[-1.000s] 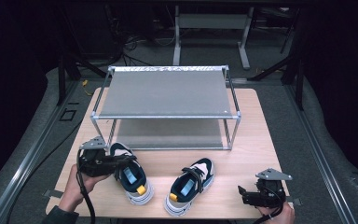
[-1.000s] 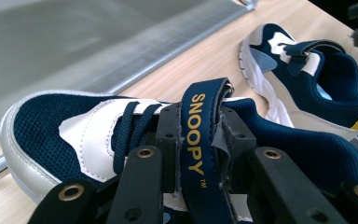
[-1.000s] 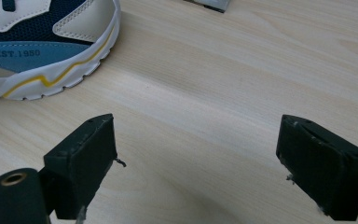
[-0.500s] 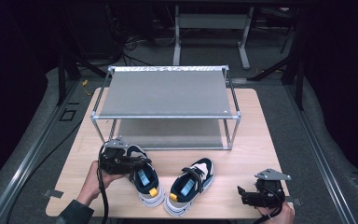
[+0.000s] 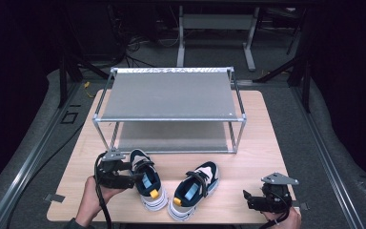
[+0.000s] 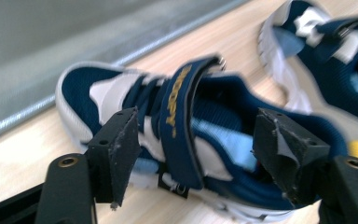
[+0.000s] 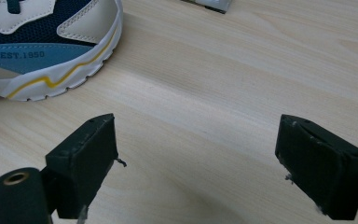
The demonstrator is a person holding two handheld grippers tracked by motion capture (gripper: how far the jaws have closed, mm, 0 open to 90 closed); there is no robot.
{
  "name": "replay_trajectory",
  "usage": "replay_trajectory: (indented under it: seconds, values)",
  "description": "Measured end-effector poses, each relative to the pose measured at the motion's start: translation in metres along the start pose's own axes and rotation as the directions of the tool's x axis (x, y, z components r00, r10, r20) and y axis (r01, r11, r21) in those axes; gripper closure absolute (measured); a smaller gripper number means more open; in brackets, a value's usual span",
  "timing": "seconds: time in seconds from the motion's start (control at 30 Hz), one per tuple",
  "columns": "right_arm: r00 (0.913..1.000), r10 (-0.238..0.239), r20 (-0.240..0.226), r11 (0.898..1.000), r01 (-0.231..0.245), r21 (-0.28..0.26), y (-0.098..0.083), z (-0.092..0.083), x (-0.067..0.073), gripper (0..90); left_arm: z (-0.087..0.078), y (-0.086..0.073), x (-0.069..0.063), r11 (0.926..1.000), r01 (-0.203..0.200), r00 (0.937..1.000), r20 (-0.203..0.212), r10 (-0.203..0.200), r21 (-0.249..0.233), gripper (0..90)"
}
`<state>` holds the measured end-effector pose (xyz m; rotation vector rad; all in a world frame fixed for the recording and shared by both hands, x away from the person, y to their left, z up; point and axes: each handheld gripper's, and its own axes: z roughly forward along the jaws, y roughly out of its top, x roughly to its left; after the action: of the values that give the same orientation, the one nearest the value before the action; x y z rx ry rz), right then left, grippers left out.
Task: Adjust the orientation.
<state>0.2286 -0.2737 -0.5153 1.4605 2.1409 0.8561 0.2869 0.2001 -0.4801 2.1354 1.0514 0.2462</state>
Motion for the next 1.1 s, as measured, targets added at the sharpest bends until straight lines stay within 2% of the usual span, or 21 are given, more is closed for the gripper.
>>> replay_trajectory:
  seconds: [0.03,0.13,0.23,0.47,0.6,0.67,0.7,0.73,0.77,0.8,0.93,1.0,1.03,1.07,1.1]
  values:
    - [1.0000,0.000,-0.003,1.000,0.000,0.000,0.000,0.000,0.000,12.3,0.002,-0.002,-0.001,1.0000,0.001,1.0000,0.001,-0.001,0.005,38.6]
    - [1.0000,-0.003,-0.001,1.000,0.003,0.004,0.000,0.000,0.000,12.4,0.006,-0.007,-0.002,0.9999,-0.005,1.0000,-0.002,0.005,0.016,48.5]
    - [1.0000,-0.004,-0.001,1.000,0.004,0.006,0.000,0.000,0.000,12.4,0.006,-0.009,-0.004,0.9999,-0.012,0.9999,-0.008,0.012,0.008,50.5]
    - [1.0000,0.000,0.001,1.000,0.000,0.002,-0.001,0.001,0.000,12.3,0.001,-0.007,-0.005,0.9977,-0.062,0.9973,-0.037,0.063,0.027,61.3]
    - [0.9999,-0.002,-0.011,1.000,0.002,0.005,-0.001,0.002,0.000,12.3,-0.001,-0.007,0.001,0.9961,-0.081,0.9964,-0.020,0.082,0.034,64.8]
    - [1.0000,-0.002,-0.002,1.000,0.002,0.002,-0.001,0.002,0.000,12.3,-0.002,-0.006,0.005,0.9943,-0.099,0.9949,-0.011,0.100,0.039,66.3]
    - [1.0000,-0.002,-0.002,1.000,0.002,0.002,-0.001,0.002,0.000,12.3,-0.002,-0.006,0.005,0.9943,-0.099,0.9949,-0.011,0.100,0.039,66.9]
    - [1.0000,-0.001,-0.003,1.000,0.001,0.004,-0.001,0.002,0.000,12.4,-0.003,-0.006,0.007,0.9908,-0.128,0.9917,-0.006,0.129,0.043,66.9]
    - [1.0000,0.000,-0.004,1.000,0.000,0.004,-0.001,0.002,0.000,12.4,-0.003,-0.006,0.009,0.9902,-0.132,0.9913,0.000,0.132,0.046,67.7]
    - [1.0000,0.000,-0.003,1.000,0.000,0.004,-0.001,0.002,0.000,12.5,-0.005,-0.005,0.012,0.9879,-0.142,0.9894,-0.020,0.144,0.062,68.2]
    - [1.0000,0.003,-0.007,1.000,-0.003,0.008,-0.002,0.001,-0.001,12.5,-0.008,-0.006,0.017,0.9861,-0.147,0.9878,-0.041,0.150,0.078,67.8]
    - [0.9999,0.004,-0.011,1.000,-0.004,0.006,-0.002,0.001,-0.001,12.5,-0.011,-0.007,0.021,0.9879,-0.129,0.9893,-0.057,0.134,0.086,65.1]
    - [0.9999,0.008,-0.009,1.000,-0.008,0.008,-0.003,0.001,-0.001,12.5,-0.012,-0.007,0.023,0.9892,-0.119,0.9901,-0.065,0.125,0.086,59.6]
    - [0.9999,0.008,-0.009,1.000,-0.008,0.008,-0.003,0.001,-0.001,12.5,-0.012,-0.008,0.023,0.9910,-0.104,0.9911,-0.075,0.110,0.084,59.6]
    - [1.0000,0.008,-0.006,1.000,-0.008,0.009,-0.003,0.001,-0.001,12.5,-0.014,-0.009,0.022,0.9938,-0.078,0.9917,-0.096,0.085,0.079,53.3]
